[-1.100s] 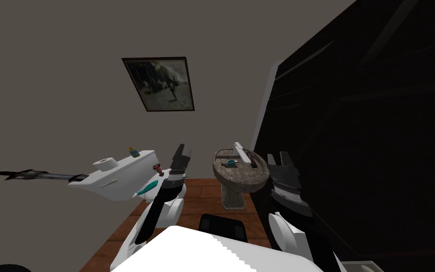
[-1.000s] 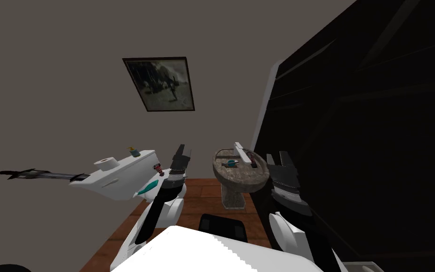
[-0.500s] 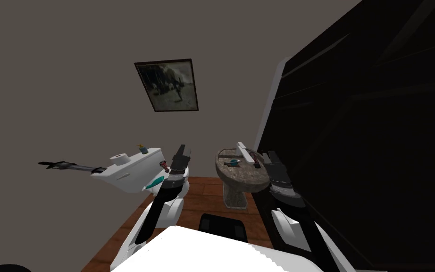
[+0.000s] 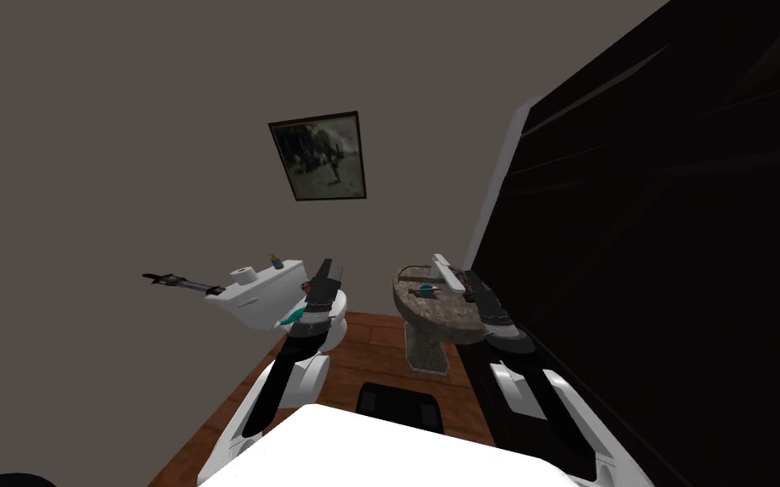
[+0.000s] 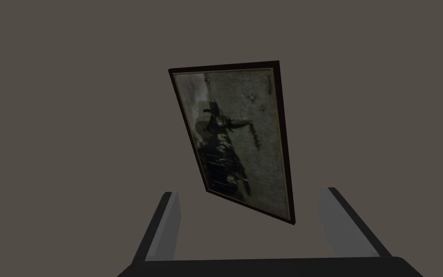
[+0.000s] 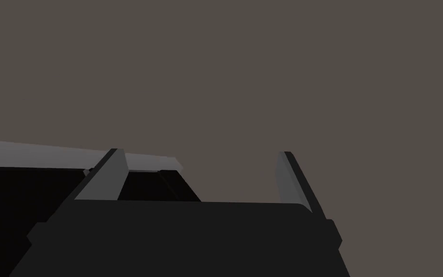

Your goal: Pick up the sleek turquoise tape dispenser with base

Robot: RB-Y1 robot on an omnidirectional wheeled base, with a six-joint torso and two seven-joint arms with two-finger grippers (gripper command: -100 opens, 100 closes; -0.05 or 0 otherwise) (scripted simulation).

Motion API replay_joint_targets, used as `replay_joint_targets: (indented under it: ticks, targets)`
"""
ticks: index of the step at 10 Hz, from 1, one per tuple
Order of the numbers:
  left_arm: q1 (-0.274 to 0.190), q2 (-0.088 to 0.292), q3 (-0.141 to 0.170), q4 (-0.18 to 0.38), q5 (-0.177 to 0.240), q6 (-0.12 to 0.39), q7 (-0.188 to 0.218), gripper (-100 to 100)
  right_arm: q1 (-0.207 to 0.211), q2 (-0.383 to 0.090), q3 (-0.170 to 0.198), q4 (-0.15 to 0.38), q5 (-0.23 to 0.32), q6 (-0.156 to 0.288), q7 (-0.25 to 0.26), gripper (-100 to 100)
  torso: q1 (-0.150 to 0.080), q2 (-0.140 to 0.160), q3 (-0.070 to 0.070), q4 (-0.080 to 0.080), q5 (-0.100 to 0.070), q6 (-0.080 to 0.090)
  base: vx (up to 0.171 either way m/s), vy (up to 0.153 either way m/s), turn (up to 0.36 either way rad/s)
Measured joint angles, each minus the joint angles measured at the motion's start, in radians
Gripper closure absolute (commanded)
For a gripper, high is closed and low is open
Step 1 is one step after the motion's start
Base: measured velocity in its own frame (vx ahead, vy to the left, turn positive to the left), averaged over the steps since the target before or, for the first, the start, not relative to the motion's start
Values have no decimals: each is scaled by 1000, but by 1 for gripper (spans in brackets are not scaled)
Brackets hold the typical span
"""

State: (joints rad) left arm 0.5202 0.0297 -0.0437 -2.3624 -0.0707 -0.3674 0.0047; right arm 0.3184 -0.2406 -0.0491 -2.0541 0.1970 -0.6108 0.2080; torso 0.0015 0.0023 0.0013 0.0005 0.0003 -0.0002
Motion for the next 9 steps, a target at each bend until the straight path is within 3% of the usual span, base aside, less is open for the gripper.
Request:
replay_joint_targets:
  ticks: [9]
  targets:
    - [0,0,0,0,0,0,0,0,-173,-144,-66,213,237,-54,69,-100,0,0,0,0,0,0,-35,30,100]
